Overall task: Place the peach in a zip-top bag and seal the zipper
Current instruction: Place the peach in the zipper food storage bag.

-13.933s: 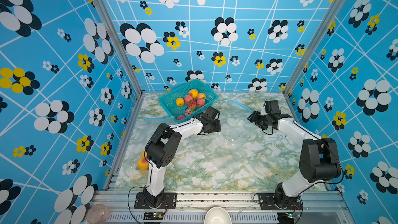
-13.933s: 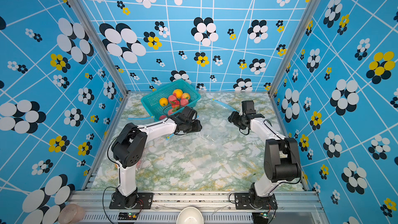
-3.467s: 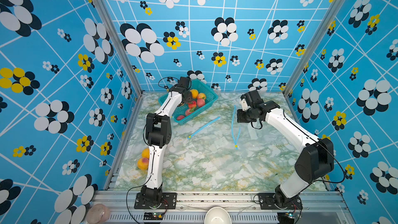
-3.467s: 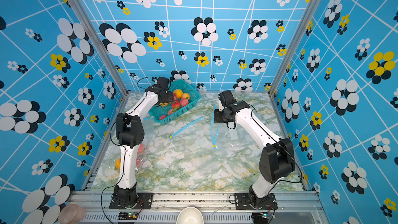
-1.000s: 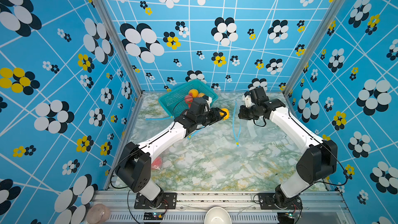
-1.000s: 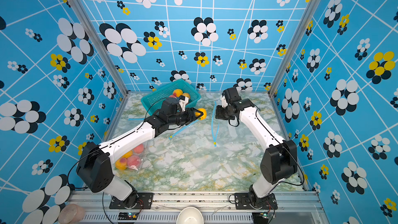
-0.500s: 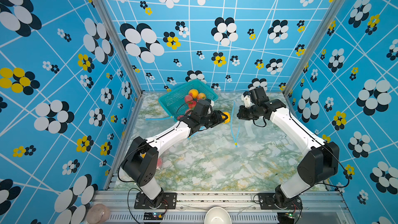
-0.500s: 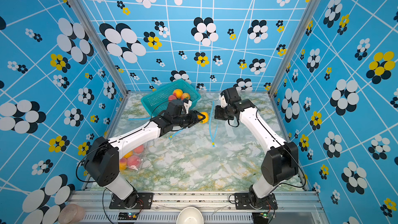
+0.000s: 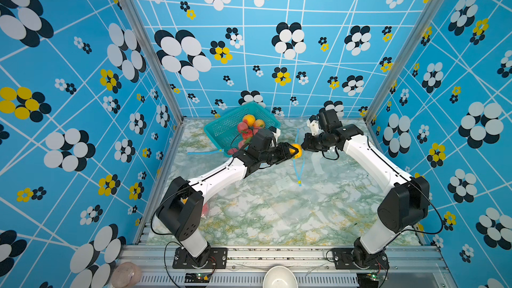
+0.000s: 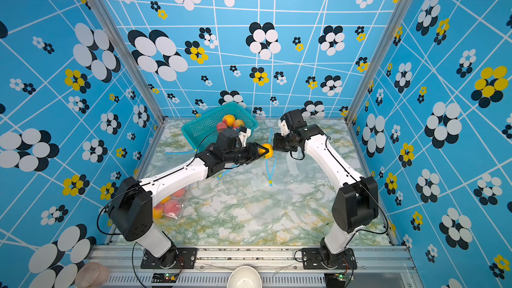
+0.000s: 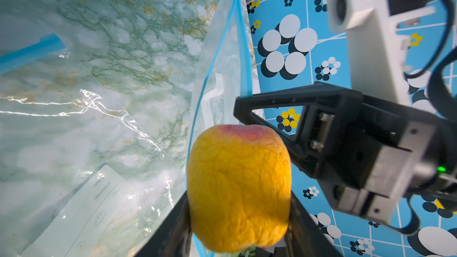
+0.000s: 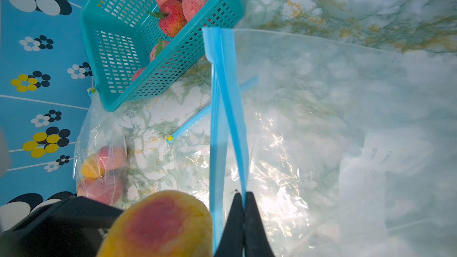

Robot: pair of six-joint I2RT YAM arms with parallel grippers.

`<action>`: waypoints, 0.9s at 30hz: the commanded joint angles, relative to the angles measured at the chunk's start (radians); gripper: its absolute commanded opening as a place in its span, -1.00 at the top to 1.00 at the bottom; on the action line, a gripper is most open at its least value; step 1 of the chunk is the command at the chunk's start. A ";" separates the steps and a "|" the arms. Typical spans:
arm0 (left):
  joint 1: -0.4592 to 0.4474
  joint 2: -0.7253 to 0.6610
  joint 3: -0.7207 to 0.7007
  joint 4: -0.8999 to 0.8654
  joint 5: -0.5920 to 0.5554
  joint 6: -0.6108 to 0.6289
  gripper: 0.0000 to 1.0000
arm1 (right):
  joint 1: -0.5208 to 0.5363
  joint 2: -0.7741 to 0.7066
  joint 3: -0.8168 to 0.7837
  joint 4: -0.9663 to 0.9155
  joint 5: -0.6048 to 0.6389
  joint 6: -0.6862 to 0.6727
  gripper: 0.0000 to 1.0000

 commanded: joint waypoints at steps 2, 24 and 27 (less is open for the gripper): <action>-0.008 0.045 0.024 0.005 0.000 0.013 -0.06 | 0.006 -0.068 -0.009 0.010 -0.053 0.020 1.00; -0.066 0.078 0.098 -0.213 -0.189 0.166 -0.36 | 0.044 -0.125 -0.108 0.076 -0.065 0.062 1.00; -0.067 0.071 0.098 -0.216 -0.194 0.170 -0.41 | 0.044 -0.124 -0.111 0.082 -0.065 0.064 1.00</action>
